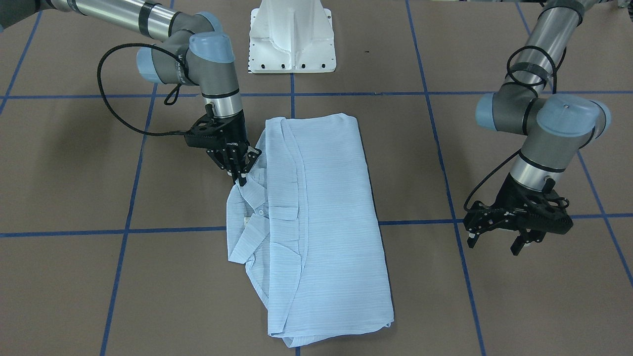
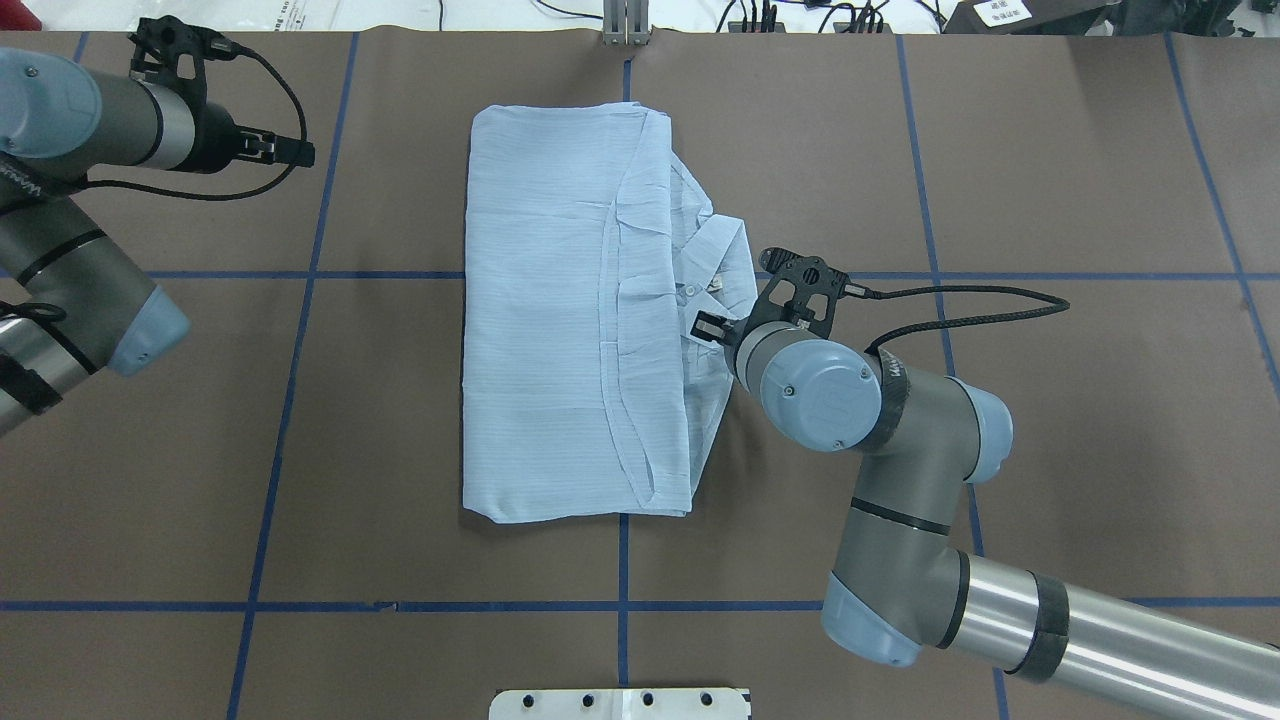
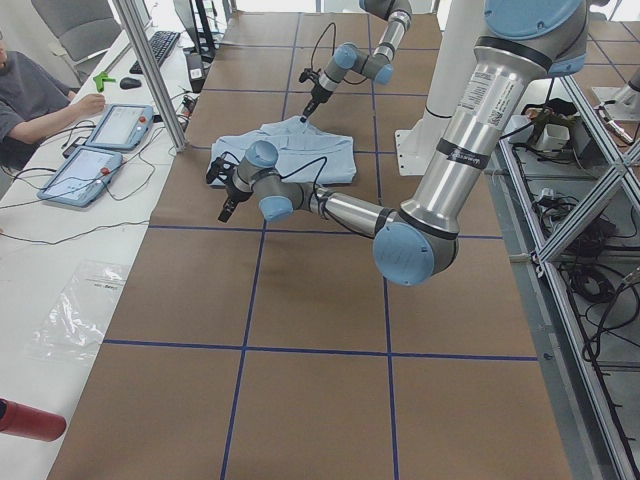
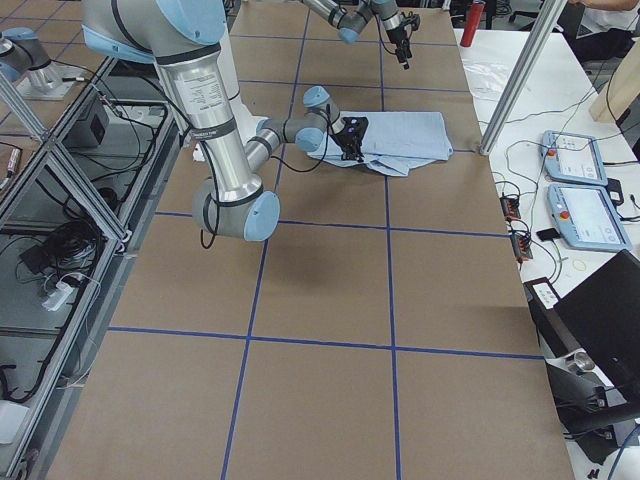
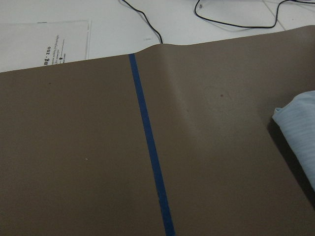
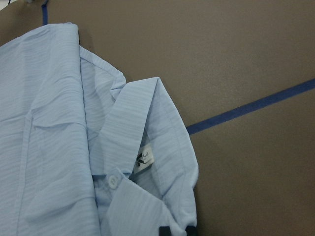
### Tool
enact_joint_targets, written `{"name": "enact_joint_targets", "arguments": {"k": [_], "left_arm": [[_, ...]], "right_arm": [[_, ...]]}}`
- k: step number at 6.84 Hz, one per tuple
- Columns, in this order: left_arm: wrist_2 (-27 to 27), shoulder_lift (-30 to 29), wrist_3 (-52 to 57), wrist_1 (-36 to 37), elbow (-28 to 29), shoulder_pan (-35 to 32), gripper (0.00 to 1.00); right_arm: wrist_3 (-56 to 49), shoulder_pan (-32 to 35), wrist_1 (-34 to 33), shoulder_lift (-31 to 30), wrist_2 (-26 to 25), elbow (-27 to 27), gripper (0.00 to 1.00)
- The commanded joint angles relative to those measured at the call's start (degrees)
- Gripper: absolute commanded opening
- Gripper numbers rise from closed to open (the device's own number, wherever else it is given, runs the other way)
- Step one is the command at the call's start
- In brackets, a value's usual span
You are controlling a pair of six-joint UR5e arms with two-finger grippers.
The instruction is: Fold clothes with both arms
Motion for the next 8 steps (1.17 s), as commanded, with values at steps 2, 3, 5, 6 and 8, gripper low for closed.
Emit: {"name": "enact_joint_targets", "arguments": {"k": [2, 3, 5, 6, 8], "left_arm": [[-1.8, 0.1, 0.3, -0.2, 0.0, -0.1, 1.0], [-4.0, 1.9, 1.0, 0.0, -2.1, -0.2, 1.0], [-8.5, 7.1, 1.2, 0.0, -7.7, -0.3, 1.0], [-8.7, 9.6, 1.2, 0.0, -10.4, -0.4, 1.0], [-10.6, 14.6, 4.1, -0.2, -14.4, -0.8, 1.0]], "right_arm": [[-7.4, 3.0, -10.3, 6.7, 5.0, 0.6, 1.0], [-7.9, 2.9, -19.0, 13.0, 5.0, 0.1, 1.0], [-22.7, 1.6, -20.7, 15.8, 5.5, -2.2, 1.0], [-27.2, 0.0, -21.1, 17.3, 7.6, -4.8, 1.0], [-32.8, -3.1, -25.3, 26.0, 8.7, -15.2, 1.0]]}}
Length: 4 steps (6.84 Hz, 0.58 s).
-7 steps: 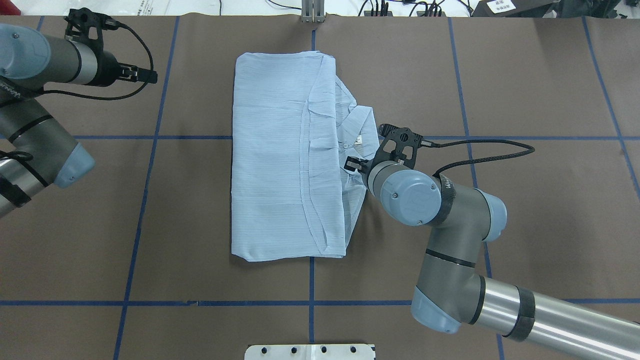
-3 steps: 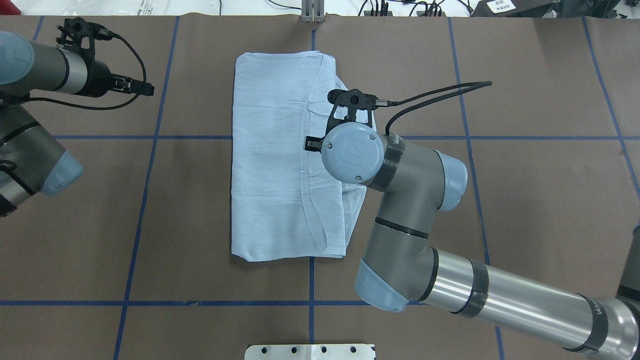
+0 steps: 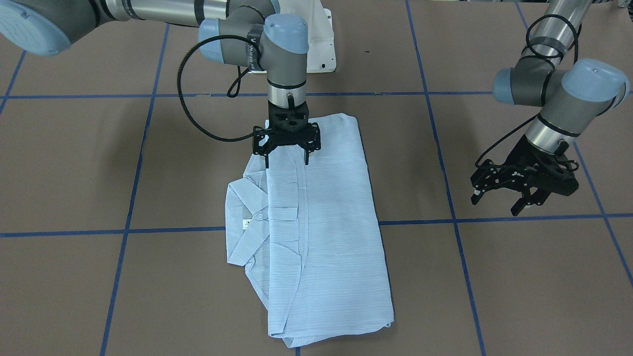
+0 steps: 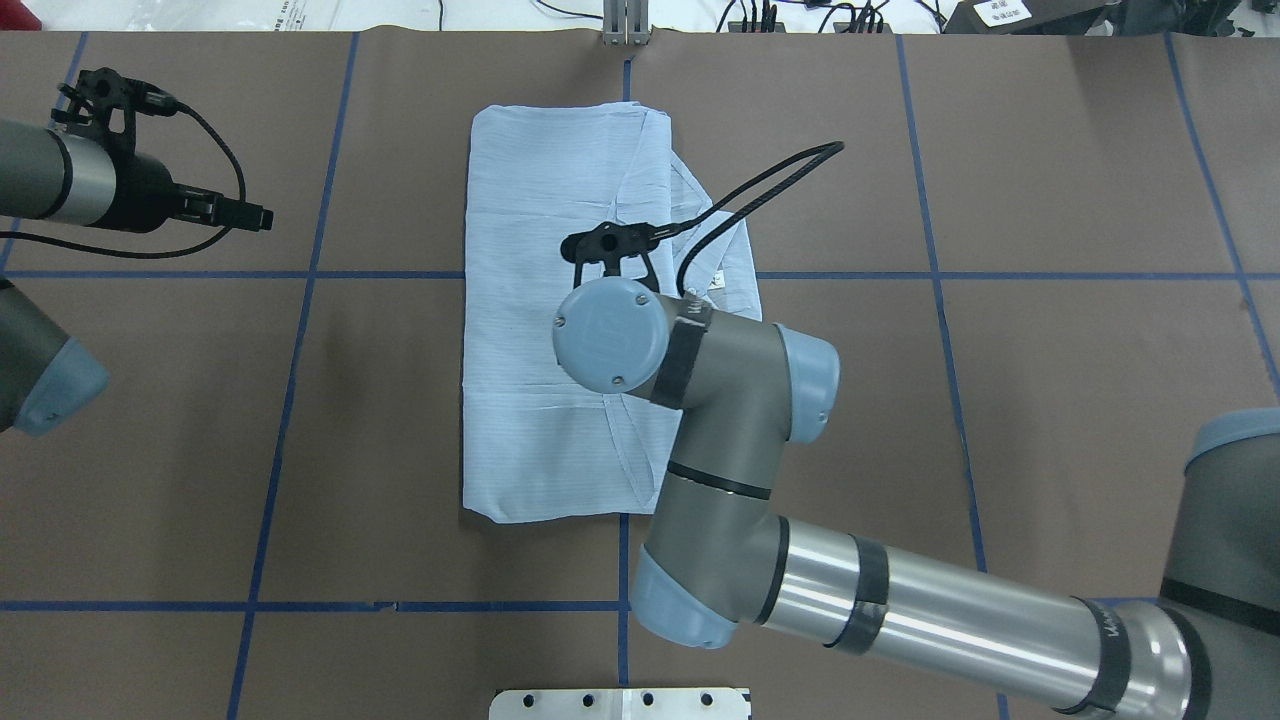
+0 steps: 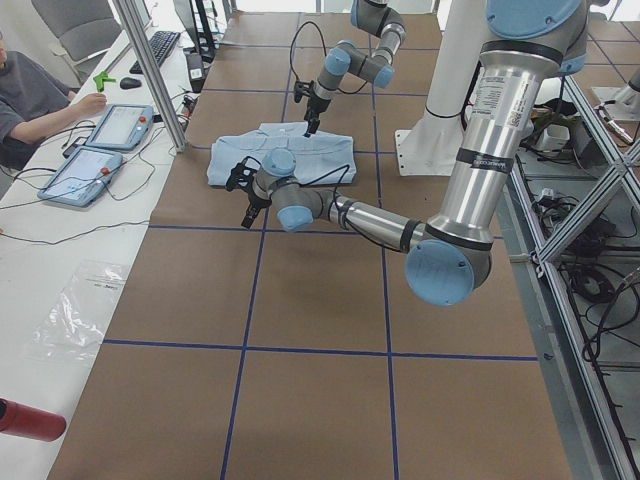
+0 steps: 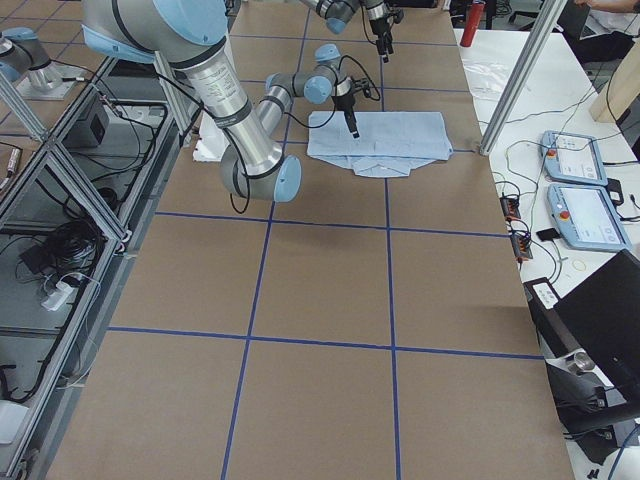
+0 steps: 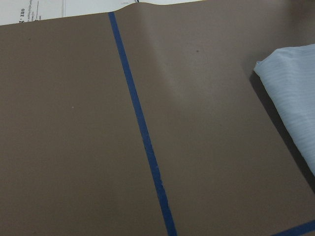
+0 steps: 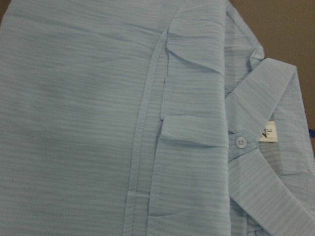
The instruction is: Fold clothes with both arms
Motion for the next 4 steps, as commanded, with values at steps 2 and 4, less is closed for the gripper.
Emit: {"name": "enact_joint_targets", "arguments": {"k": [2, 4], "left_arm": [[-1.0, 3.1, 1.7, 0.0, -2.7, -0.2, 1.0], [-0.8, 3.1, 1.5, -0.1, -2.6, -0.2, 1.0]], "right_arm": [[-9.2, -2.4, -7.4, 4.8, 4.6, -5.7, 1.0], [-13.3, -2.9, -12.3, 4.0, 4.6, -4.0, 1.0]]}}
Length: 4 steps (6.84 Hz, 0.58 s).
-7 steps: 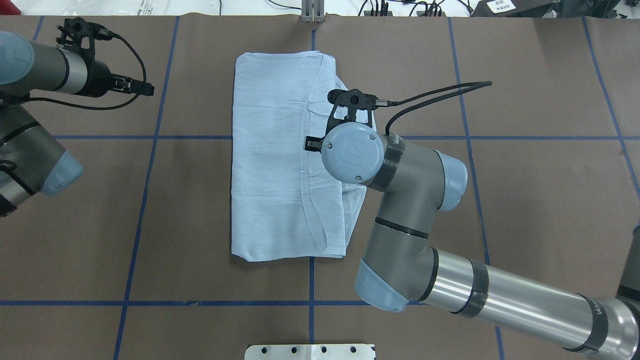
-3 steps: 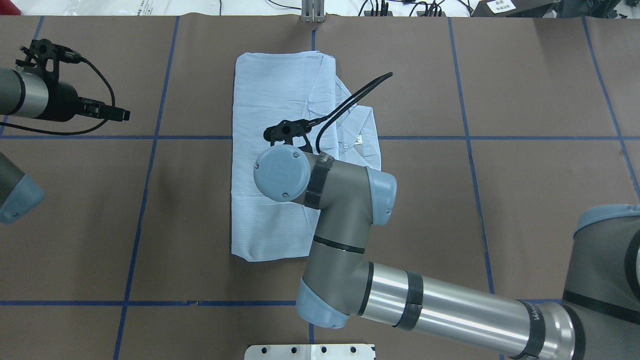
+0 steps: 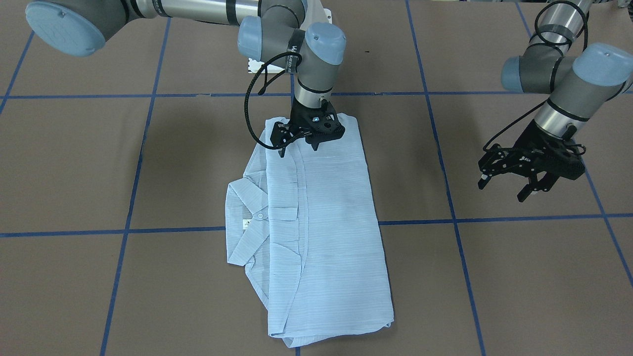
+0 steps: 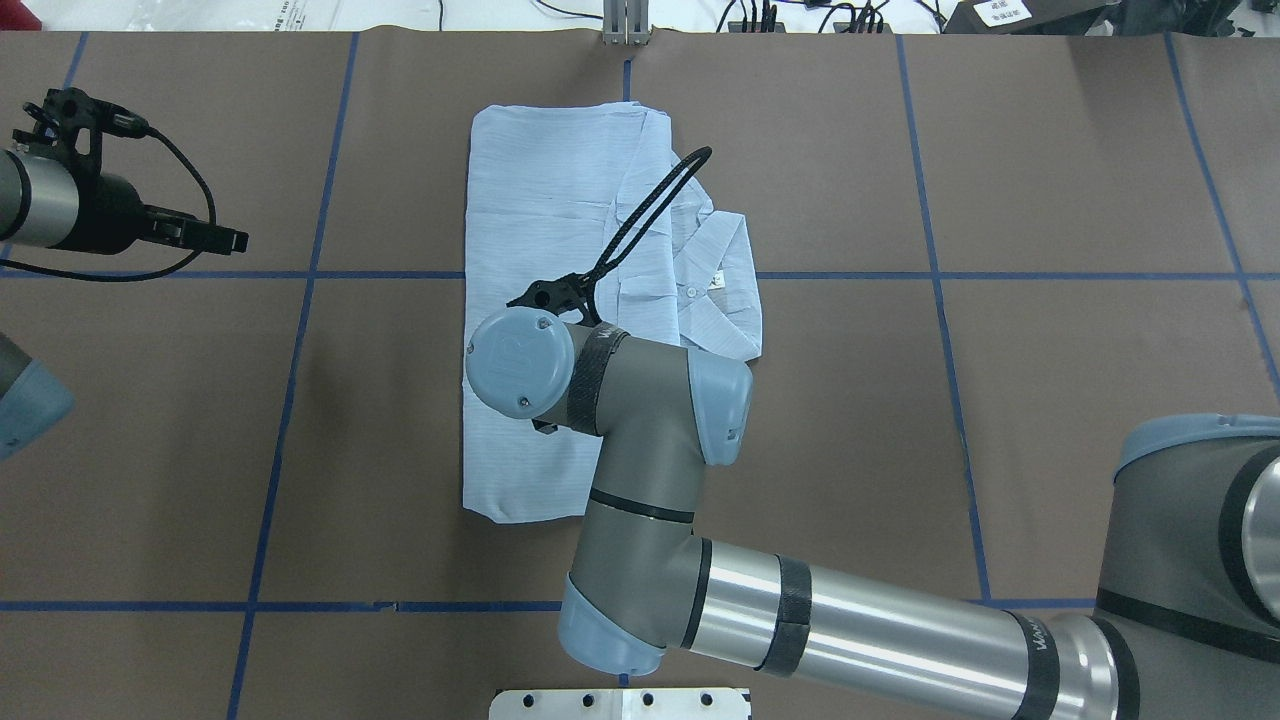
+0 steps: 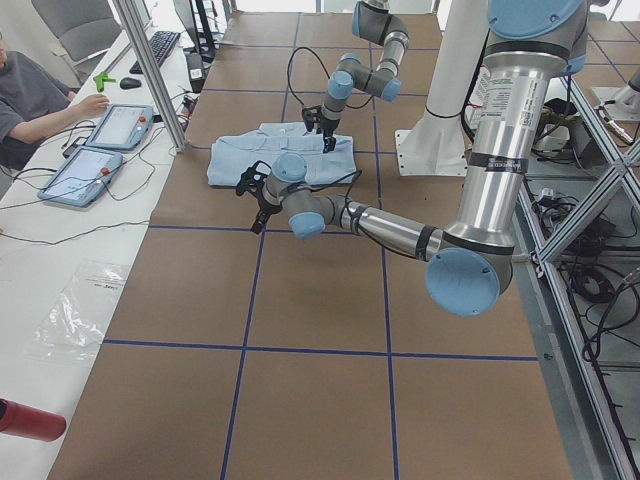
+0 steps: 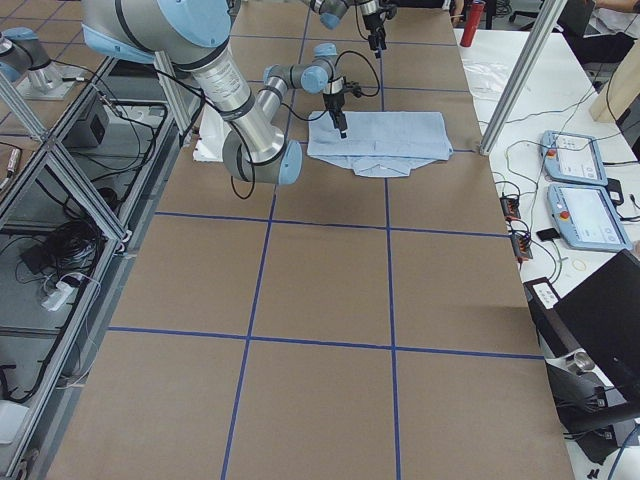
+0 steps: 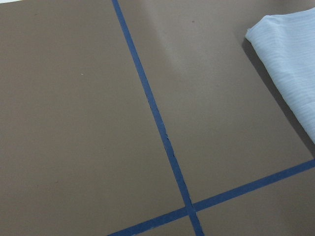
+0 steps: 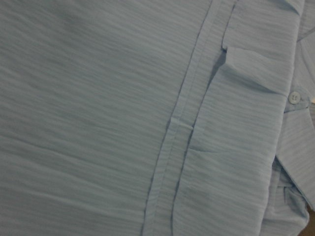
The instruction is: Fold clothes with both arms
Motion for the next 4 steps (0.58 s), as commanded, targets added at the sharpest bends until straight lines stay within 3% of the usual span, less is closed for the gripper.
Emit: {"name": "enact_joint_targets", "arguments": {"k": [1, 4], "left_arm": [[0.3, 0.0, -0.2, 0.0, -0.1, 0.1, 1.0], [0.3, 0.0, -0.2, -0.1, -0.1, 0.1, 1.0]], "right_arm": [[-1.7, -1.3, -2.3, -1.0, 0.1, 0.7, 1.0], [-1.6, -2.4, -2.2, -2.1, -0.2, 0.6, 1.0]]}}
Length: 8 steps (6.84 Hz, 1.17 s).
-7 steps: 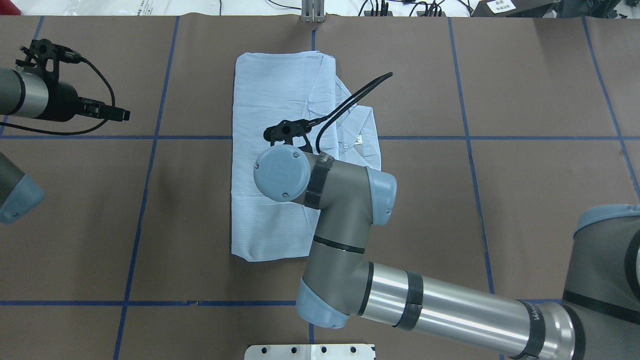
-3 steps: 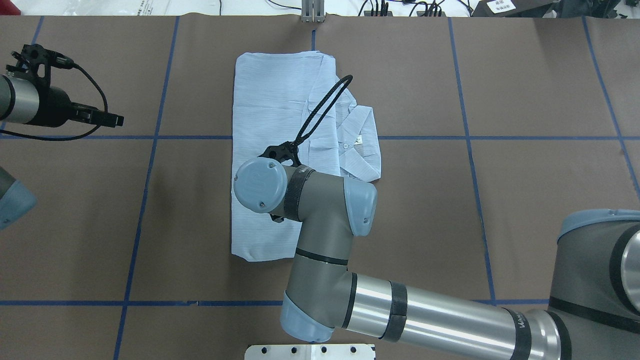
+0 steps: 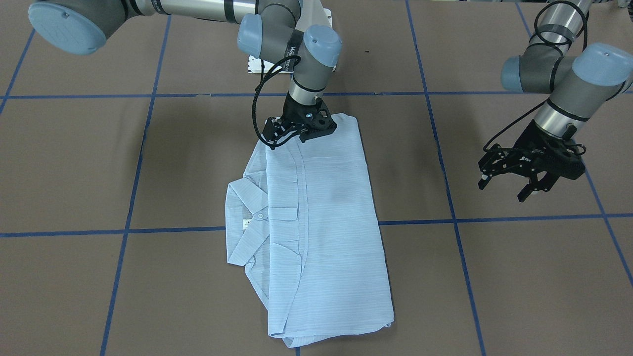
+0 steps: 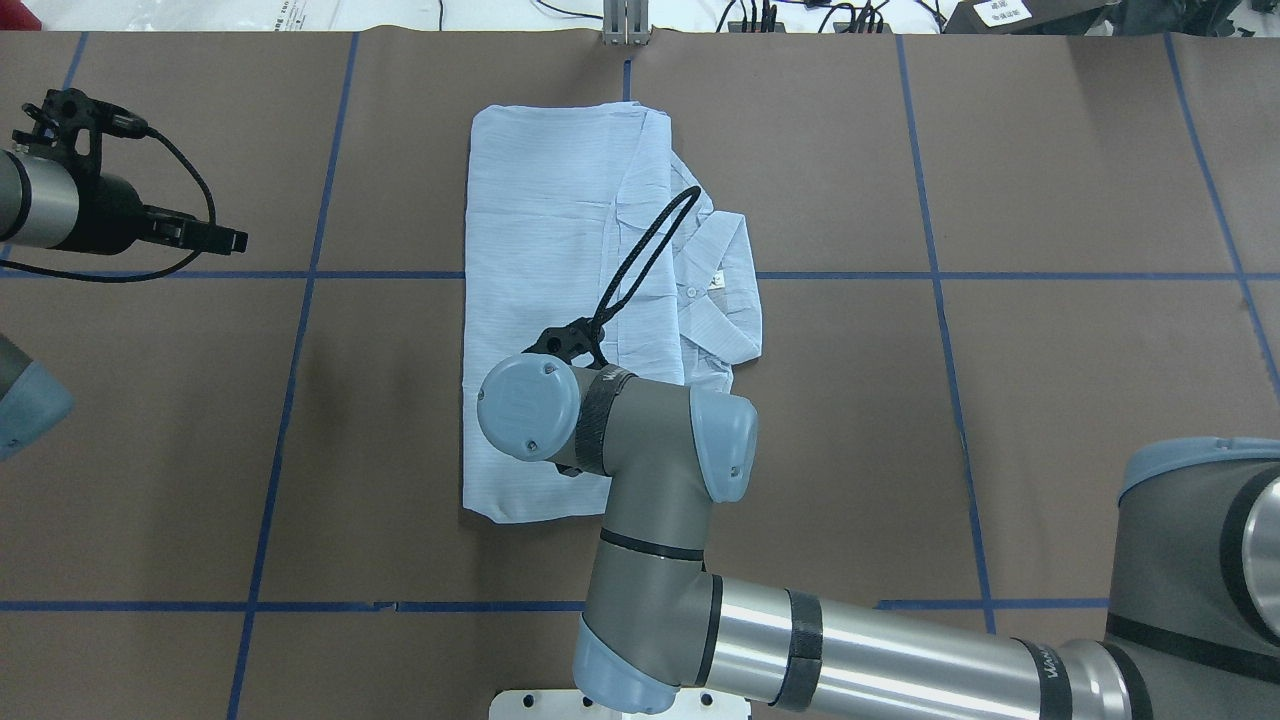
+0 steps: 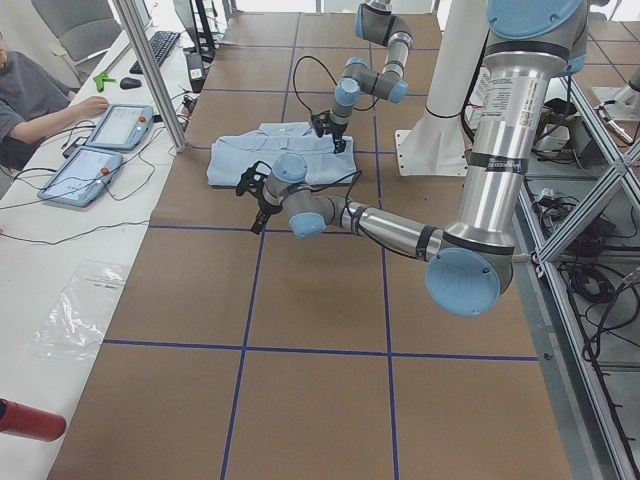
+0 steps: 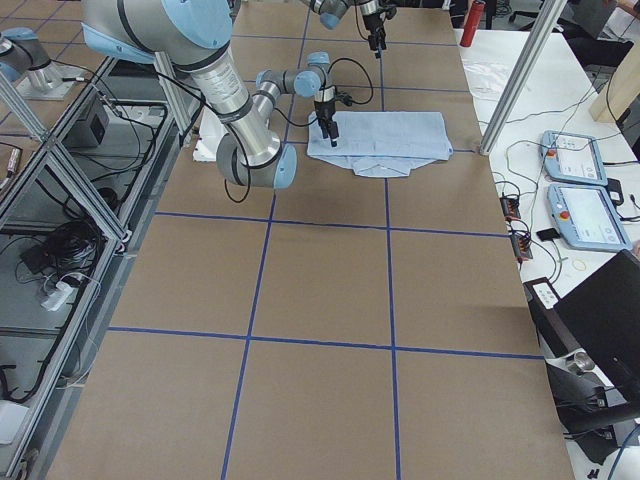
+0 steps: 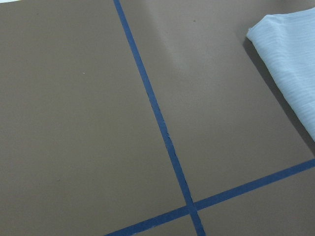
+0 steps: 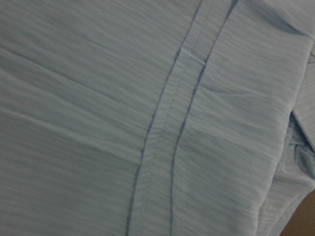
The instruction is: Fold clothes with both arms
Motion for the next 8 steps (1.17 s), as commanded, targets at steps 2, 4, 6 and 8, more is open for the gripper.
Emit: {"name": "enact_joint_targets", "arguments": {"k": [2, 4, 6, 8], "left_arm": [[0.0, -0.1, -0.2, 0.0, 0.0, 0.1, 1.0], [0.1, -0.1, -0.3, 0.0, 0.0, 0.1, 1.0], [0.0, -0.3, -0.5, 0.0, 0.0, 0.2, 1.0], [0.0, -0.4, -0.5, 0.0, 0.1, 0.2, 1.0]], "right_arm": [[-0.1, -0.2, -0.1, -0.9, -0.1, 0.1, 1.0], [-0.2, -0.2, -1.0, -2.5, -0.1, 2.2, 1.0], [-0.2, -0.2, -4.8, -4.2, -0.3, 6.3, 1.0], [-0.2, -0.2, -4.7, -7.0, -0.7, 8.2, 1.0]]}}
